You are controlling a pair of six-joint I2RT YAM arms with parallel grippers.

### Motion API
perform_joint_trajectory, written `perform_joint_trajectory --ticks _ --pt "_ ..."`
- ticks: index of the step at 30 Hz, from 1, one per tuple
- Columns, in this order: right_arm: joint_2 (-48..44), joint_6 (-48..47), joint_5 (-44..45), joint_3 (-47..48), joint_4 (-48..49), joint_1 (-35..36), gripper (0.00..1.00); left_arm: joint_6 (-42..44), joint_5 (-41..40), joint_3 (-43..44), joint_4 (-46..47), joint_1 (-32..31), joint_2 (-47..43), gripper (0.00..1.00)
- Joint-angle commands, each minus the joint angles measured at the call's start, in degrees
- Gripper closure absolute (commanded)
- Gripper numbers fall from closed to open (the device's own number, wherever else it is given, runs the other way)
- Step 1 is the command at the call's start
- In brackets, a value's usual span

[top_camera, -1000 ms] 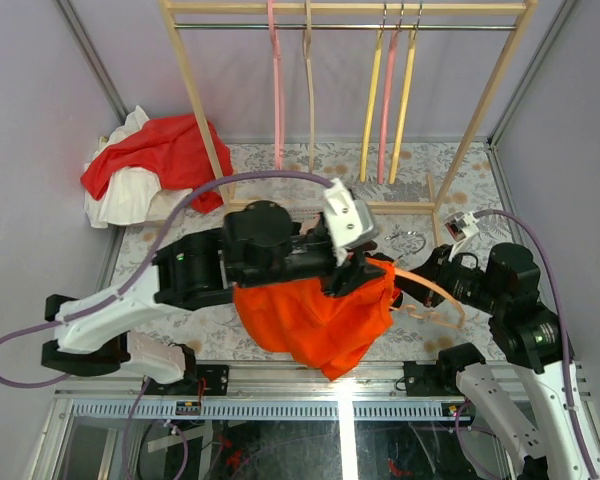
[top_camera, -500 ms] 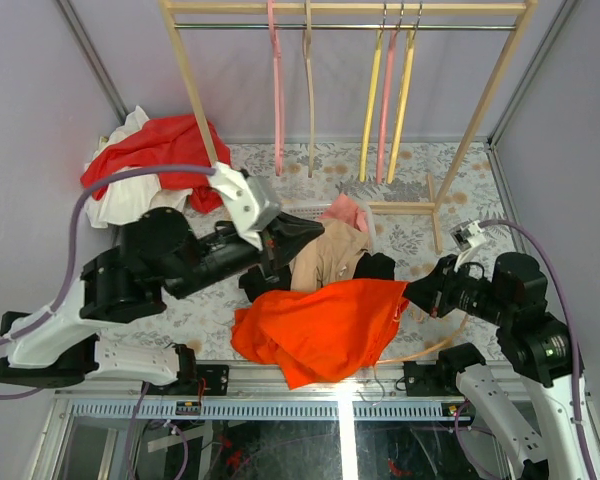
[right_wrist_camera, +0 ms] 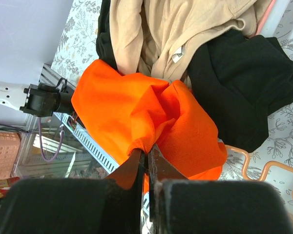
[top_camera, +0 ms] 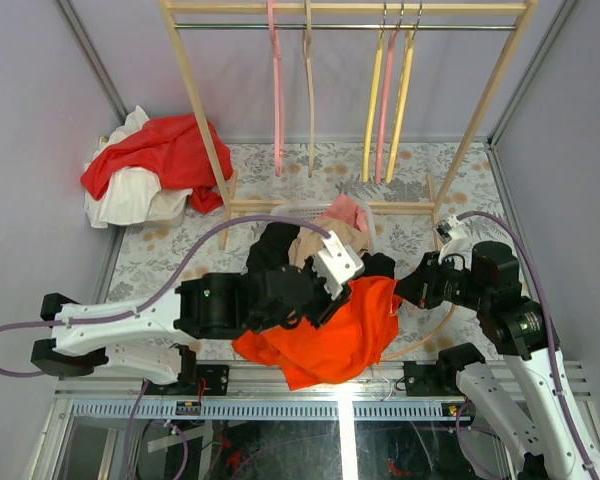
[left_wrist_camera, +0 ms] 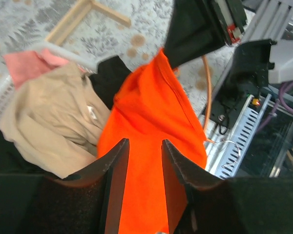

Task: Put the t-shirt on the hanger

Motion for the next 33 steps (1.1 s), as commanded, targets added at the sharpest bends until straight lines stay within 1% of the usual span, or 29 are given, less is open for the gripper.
perform_joint_trajectory --ticks 1,3,4,6,9,12,15,19,22,25,28,30,33 --pt "0.0 0.7 -1.2 1.0 4.1 -0.1 1.00 -6.7 -7.7 -3.0 -0.1 -6.4 1.1 0.65" --pt "0.2 0.8 -1.2 1.4 4.3 -0.1 1.00 -8.8 -11.9 -4.2 -2.0 -10.1 2.5 0.64" --pt "0.3 0.7 -1.2 1.7 4.3 -0.1 1.00 -9.5 -13.0 -5.0 -2.3 -11.8 3.0 0.63" --pt "1.0 1.0 -1.5 2.9 4.3 -0.1 1.00 -10.7 -14.8 -7.5 -2.2 -15.5 4.2 0.57" --pt "2.7 1.2 -1.7 6.0 4.6 -0.1 1.00 -12.1 -16.9 -10.1 -1.3 -19.0 6.4 0.53" --pt "5.5 1.0 -1.8 10.3 5.2 -0.1 1.00 -12.1 -17.6 -14.3 3.7 -19.9 6.6 0.51" --pt "8.3 1.1 -2.4 12.2 6.4 -0.1 1.00 -9.8 -17.8 -20.5 12.0 -20.1 5.0 0.48" --pt "9.9 1.7 -3.1 12.4 8.2 -0.1 1.00 -5.3 -15.2 -27.8 24.8 -20.1 2.8 0.45" --pt "10.7 2.0 -3.2 13.2 8.6 -0.1 1.00 -3.1 -12.7 -29.8 31.1 -20.1 3.3 0.44" --pt "11.5 2.0 -3.3 14.5 8.7 -0.1 1.00 -2.2 -11.8 -30.5 35.3 -20.8 4.9 0.44" --pt "12.3 1.7 -3.2 15.3 8.6 -0.1 1.00 -2.3 -11.6 -30.5 37.0 -21.3 6.0 0.44" --pt "12.5 1.7 -3.3 15.3 8.7 -0.1 1.00 -2.5 -11.9 -30.2 37.6 -23.0 6.0 0.44" --pt "12.7 1.7 -3.5 15.5 8.9 -0.1 1.00 -2.1 -14.2 -29.3 38.0 -24.3 7.8 0.44"
